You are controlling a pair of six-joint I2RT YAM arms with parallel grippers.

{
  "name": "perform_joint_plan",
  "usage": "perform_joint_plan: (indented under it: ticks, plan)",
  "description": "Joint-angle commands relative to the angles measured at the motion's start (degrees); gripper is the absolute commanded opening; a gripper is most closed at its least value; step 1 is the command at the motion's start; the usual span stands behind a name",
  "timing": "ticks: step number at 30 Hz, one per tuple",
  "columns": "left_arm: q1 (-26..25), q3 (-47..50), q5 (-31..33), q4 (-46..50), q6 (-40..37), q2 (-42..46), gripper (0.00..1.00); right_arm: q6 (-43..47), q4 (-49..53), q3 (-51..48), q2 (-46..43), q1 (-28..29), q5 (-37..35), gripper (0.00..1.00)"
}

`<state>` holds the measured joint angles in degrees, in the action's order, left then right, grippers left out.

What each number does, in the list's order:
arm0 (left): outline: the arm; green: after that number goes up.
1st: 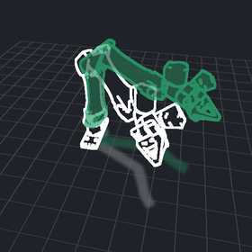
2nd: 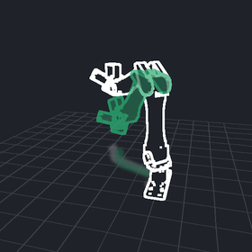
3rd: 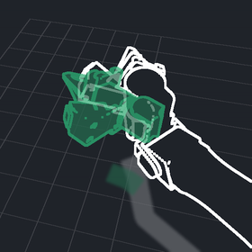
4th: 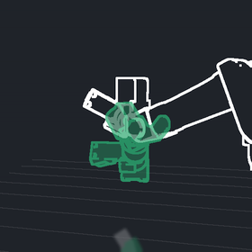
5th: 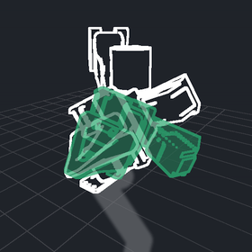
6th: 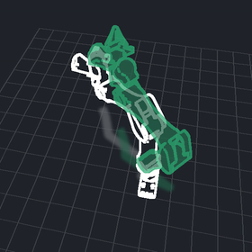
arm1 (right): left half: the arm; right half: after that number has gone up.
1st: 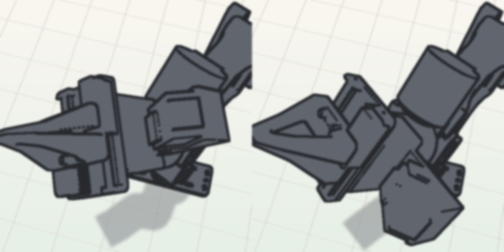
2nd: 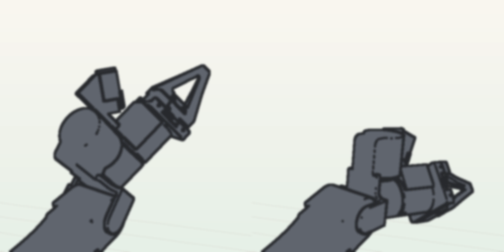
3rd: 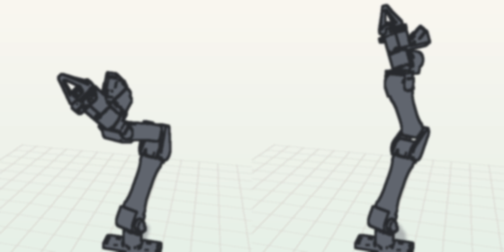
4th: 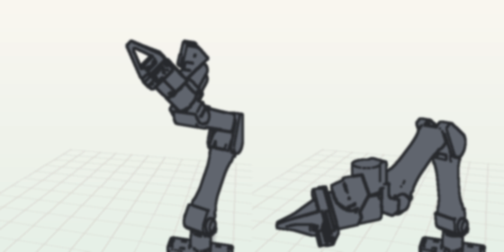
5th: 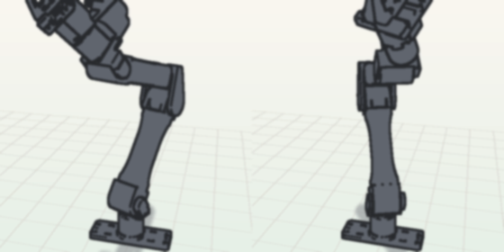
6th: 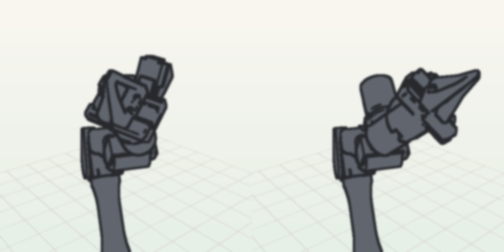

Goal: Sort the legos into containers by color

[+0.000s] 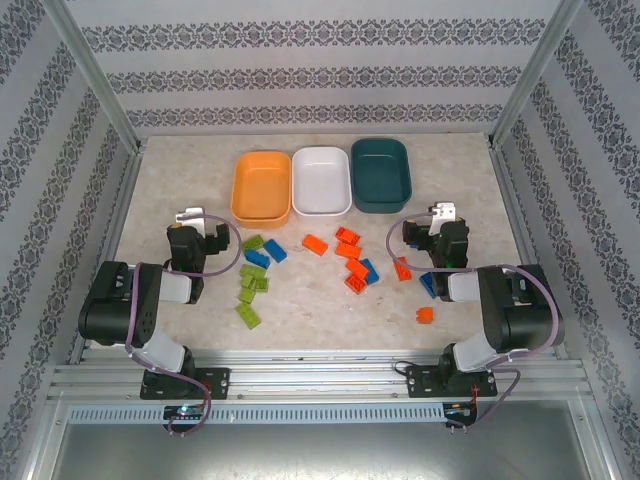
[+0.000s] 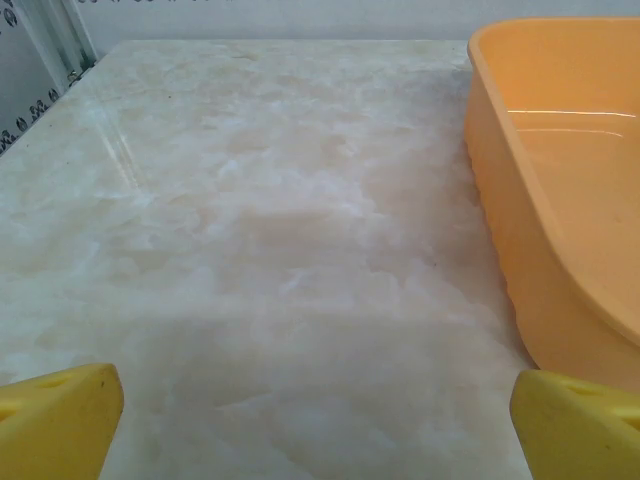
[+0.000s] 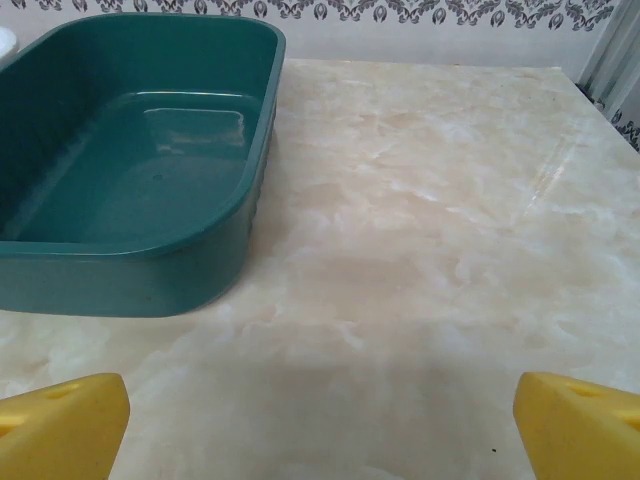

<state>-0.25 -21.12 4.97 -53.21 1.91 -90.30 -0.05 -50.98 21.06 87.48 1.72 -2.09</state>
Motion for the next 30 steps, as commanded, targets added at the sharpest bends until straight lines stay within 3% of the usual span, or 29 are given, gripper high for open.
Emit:
perform_joint_plan:
  ticks: [1,30]
  plan:
    - [0.52,0.38,-0.05,-2.86,0.37,-0.49,1.00,-0.34,-0.35,0.89,-0.95,-0.04,0.67,0.98]
    - [0.52,0.38,-0.05,-2.87,0.33,-0.49,1.00,-1.00,0.27,1.27,-0.90,-1.01,2.01,0.98]
